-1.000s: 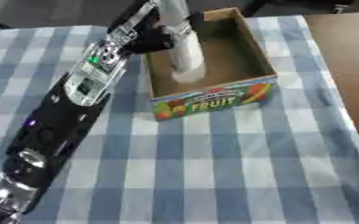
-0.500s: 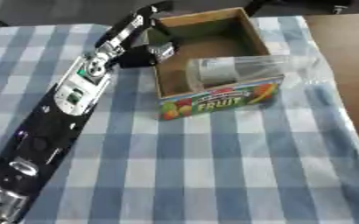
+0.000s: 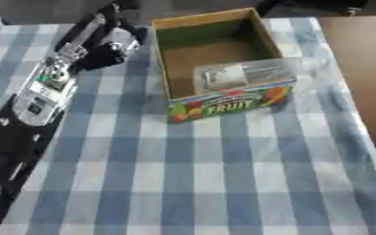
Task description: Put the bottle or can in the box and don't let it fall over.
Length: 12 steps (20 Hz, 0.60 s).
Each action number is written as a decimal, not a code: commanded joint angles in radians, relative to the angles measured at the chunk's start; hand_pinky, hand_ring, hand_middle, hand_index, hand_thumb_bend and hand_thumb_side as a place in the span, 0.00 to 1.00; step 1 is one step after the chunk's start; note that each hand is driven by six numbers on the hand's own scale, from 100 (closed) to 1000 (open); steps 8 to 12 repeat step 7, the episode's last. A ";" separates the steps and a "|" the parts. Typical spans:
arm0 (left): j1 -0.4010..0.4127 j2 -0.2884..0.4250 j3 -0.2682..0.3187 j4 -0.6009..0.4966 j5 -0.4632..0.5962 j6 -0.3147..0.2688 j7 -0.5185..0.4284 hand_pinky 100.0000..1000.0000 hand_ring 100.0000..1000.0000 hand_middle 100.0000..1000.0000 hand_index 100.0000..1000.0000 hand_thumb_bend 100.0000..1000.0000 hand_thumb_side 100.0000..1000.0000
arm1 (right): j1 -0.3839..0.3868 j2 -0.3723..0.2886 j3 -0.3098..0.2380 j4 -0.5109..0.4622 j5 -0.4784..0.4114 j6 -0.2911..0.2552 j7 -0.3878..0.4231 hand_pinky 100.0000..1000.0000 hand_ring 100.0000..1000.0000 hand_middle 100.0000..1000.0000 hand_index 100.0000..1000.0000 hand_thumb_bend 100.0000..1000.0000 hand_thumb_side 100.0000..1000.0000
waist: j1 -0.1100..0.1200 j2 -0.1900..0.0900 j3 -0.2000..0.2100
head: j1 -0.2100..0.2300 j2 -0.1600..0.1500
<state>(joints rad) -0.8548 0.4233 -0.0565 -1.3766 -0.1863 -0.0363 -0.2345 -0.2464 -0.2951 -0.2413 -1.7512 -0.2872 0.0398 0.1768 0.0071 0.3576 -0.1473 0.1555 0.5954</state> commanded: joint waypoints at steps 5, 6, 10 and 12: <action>0.045 0.091 0.036 -0.106 0.082 0.046 -0.002 1.00 0.65 0.88 0.96 0.09 0.48 | 0.002 -0.034 -0.015 -0.012 -0.010 -0.010 -0.009 0.87 1.00 1.00 1.00 0.00 0.64 | -0.011 -0.037 0.010 | -0.014 0.005; 0.058 0.104 0.046 -0.113 0.088 0.051 0.004 1.00 0.65 0.88 0.96 0.09 0.48 | 0.004 -0.036 -0.018 -0.012 -0.012 -0.012 -0.011 0.87 1.00 1.00 1.00 0.00 0.64 | -0.016 -0.041 0.021 | -0.021 0.007; 0.077 0.122 0.056 -0.125 0.099 0.052 0.010 1.00 0.65 0.88 0.96 0.09 0.48 | 0.006 -0.038 -0.020 -0.013 -0.014 -0.014 -0.013 0.87 1.00 1.00 1.00 0.00 0.64 | -0.021 -0.043 0.027 | -0.025 0.008; 0.077 0.122 0.056 -0.125 0.099 0.052 0.010 1.00 0.65 0.88 0.96 0.09 0.48 | 0.006 -0.038 -0.020 -0.013 -0.014 -0.014 -0.013 0.87 1.00 1.00 1.00 0.00 0.64 | -0.021 -0.043 0.027 | -0.025 0.008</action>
